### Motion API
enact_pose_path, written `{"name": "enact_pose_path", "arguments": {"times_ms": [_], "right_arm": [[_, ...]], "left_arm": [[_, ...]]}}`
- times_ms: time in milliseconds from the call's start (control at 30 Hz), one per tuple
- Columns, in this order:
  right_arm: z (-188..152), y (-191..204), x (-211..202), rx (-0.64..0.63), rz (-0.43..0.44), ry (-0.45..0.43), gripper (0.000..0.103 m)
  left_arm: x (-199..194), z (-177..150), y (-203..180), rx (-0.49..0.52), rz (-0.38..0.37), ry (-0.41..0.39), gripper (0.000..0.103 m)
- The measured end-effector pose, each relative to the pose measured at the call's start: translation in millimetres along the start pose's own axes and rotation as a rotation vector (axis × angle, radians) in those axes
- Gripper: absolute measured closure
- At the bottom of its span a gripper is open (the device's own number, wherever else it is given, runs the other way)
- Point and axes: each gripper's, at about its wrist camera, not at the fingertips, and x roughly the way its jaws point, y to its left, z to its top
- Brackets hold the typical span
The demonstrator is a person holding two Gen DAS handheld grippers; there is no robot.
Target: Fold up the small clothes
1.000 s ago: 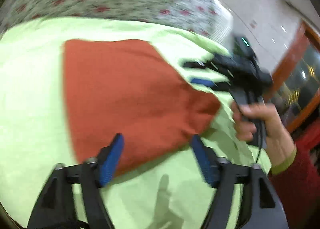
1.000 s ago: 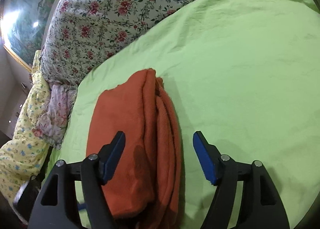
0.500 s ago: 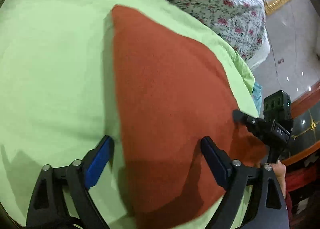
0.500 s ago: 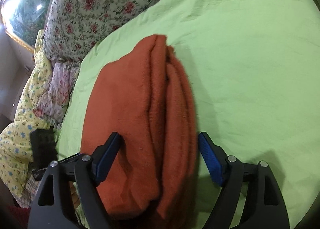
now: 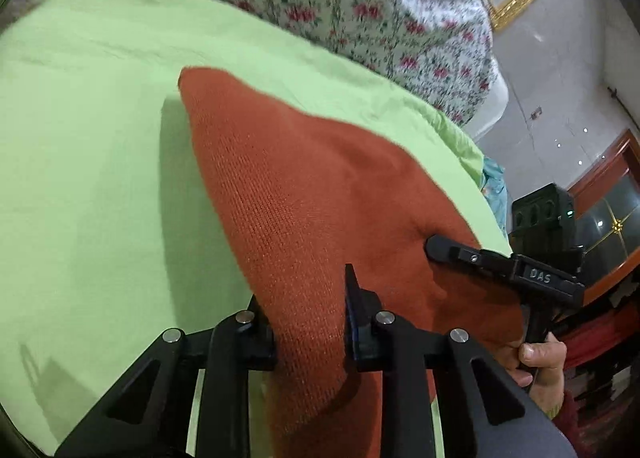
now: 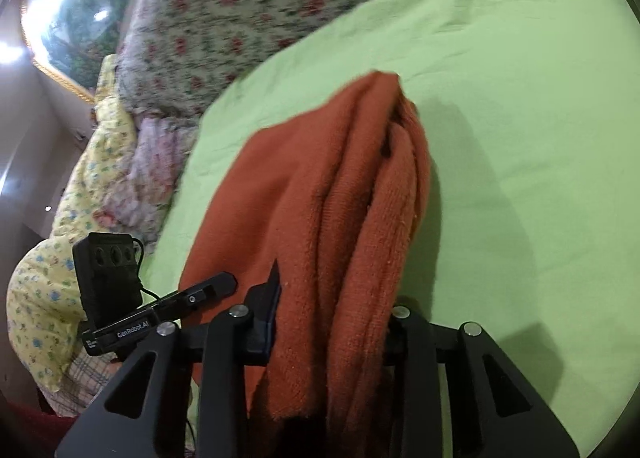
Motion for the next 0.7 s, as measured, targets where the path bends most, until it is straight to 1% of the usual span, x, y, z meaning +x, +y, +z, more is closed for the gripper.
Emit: {"name": "enact_pose_path", "arguments": {"times_ms": [100,133,233,333,433,500,533,567,600,633,700], "right_arm": [[-24,32,7,-0.012,0.073,-0.005,0.07],[-31,39,10,-0.013,0.095,-0.003,0.07],[-55,71,29,-0.03,0.177,0.017,0.07],[-79,100,57,-0.042,0.249,0.06,0.07],[-96,114,85,-0.039,0.278,0.115,0.071],[-105,118,97,-0.039,0.261,0.144,0.07],[-109,119,102,-0.044,0.24,0.154,0.07],[-113,119,105,-0.049,0.212,0.159,0.068],[-114,118,106,-0.049,0.199,0.162,0.067],[-116,115,106,-0.04,0.195,0.164,0.064],[-118,111,103,-0.023,0.18,0.164,0.059]], "left_arm": [[-55,-21,19,-0.012,0.005,-0.037,0.08],[-78,-31,28,-0.019,0.016,-0.055,0.08],[-129,-57,51,-0.029,0.046,-0.087,0.08],[-162,-81,74,-0.039,0.087,-0.094,0.08],[-170,-101,98,-0.07,0.121,-0.07,0.079],[-167,-115,115,-0.103,0.123,-0.051,0.078],[-164,-119,118,-0.111,0.126,-0.05,0.073],[-162,-122,121,-0.117,0.133,-0.051,0.066],[-162,-127,124,-0.122,0.152,-0.053,0.062],[-161,-129,124,-0.124,0.164,-0.053,0.058],[-166,-135,125,-0.133,0.176,-0.059,0.056]]}}
